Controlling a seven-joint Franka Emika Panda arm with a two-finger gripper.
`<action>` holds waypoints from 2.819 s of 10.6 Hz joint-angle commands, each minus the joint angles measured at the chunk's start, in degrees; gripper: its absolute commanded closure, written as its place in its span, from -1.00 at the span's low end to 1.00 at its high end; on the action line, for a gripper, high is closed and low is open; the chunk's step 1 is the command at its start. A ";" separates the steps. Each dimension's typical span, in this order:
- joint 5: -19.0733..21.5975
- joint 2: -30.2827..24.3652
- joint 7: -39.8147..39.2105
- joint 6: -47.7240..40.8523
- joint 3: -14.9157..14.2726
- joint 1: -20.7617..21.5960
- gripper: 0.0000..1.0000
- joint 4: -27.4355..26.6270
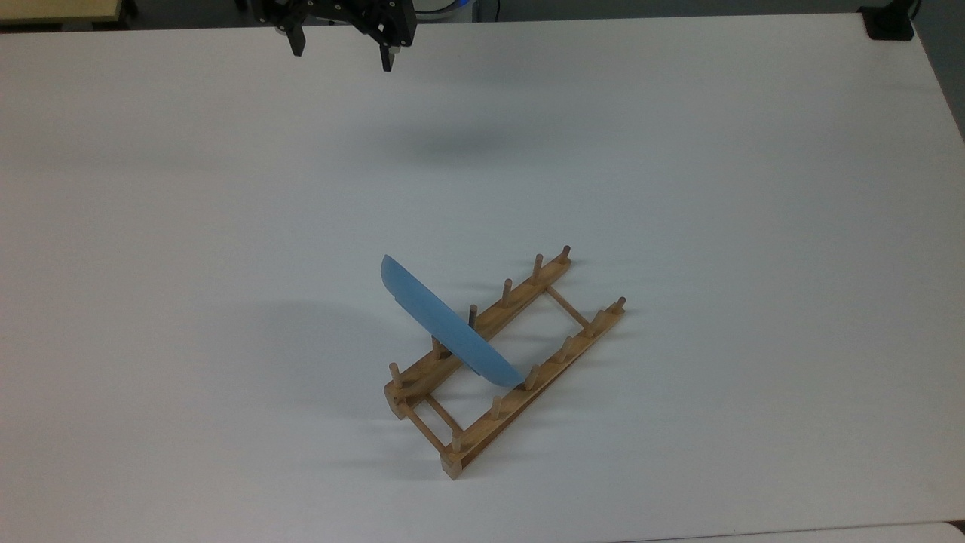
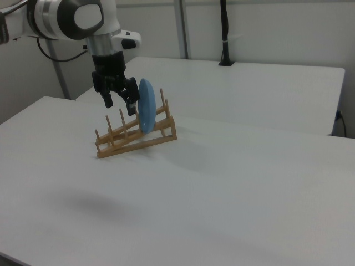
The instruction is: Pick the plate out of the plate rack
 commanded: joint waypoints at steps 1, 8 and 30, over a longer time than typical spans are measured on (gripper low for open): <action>1.78 -0.78 -1.54 -0.09 -0.20 0.49 -1.00 -0.89; 1.87 -0.69 -1.46 -0.09 -0.20 0.50 -1.00 -0.89; -41.54 11.78 6.80 33.84 -1.26 16.05 -0.47 0.86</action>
